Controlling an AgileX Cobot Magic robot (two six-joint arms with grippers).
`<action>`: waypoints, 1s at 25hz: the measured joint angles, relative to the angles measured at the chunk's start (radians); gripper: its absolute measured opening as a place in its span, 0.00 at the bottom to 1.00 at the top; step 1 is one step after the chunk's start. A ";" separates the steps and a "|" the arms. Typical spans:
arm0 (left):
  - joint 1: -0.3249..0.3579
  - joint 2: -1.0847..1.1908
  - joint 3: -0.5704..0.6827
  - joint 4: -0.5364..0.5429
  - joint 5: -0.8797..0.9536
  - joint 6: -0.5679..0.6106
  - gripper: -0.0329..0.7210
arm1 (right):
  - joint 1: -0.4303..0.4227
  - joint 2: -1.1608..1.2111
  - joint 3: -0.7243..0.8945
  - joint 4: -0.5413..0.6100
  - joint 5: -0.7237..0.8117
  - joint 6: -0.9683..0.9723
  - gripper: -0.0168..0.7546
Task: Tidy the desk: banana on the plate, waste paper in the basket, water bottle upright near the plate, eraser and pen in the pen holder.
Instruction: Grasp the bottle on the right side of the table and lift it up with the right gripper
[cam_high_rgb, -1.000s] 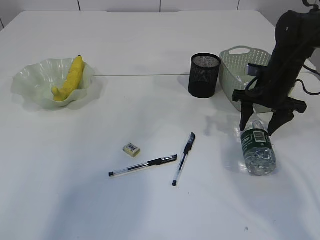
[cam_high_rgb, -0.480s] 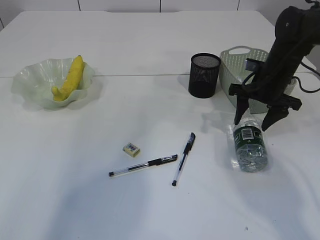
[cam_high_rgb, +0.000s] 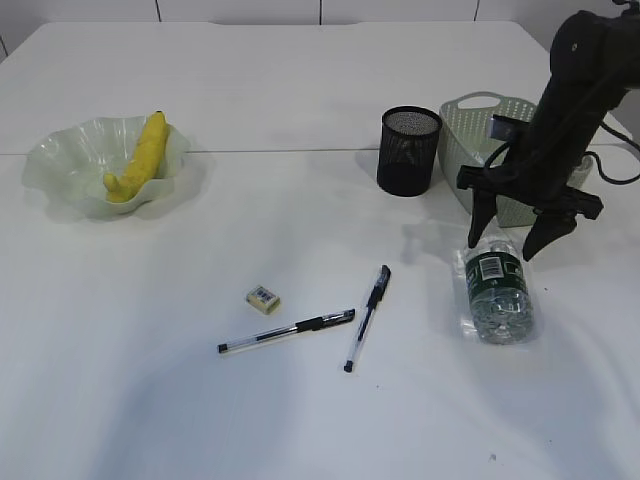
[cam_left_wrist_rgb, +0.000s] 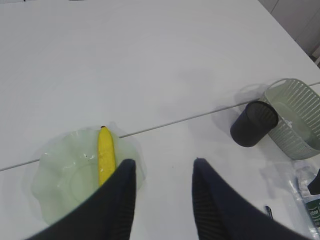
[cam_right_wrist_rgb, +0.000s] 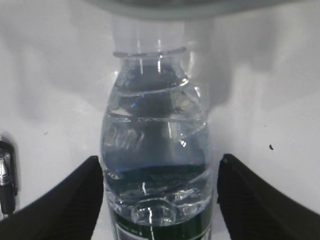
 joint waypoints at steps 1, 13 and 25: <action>0.000 0.000 0.000 0.000 0.000 0.000 0.39 | 0.000 0.000 0.000 0.002 0.000 0.000 0.71; 0.000 0.000 0.000 0.000 0.000 0.000 0.39 | 0.000 0.025 -0.085 -0.002 0.000 0.000 0.72; 0.000 0.000 0.000 0.000 0.000 0.000 0.39 | 0.000 0.062 -0.127 -0.052 0.000 0.000 0.72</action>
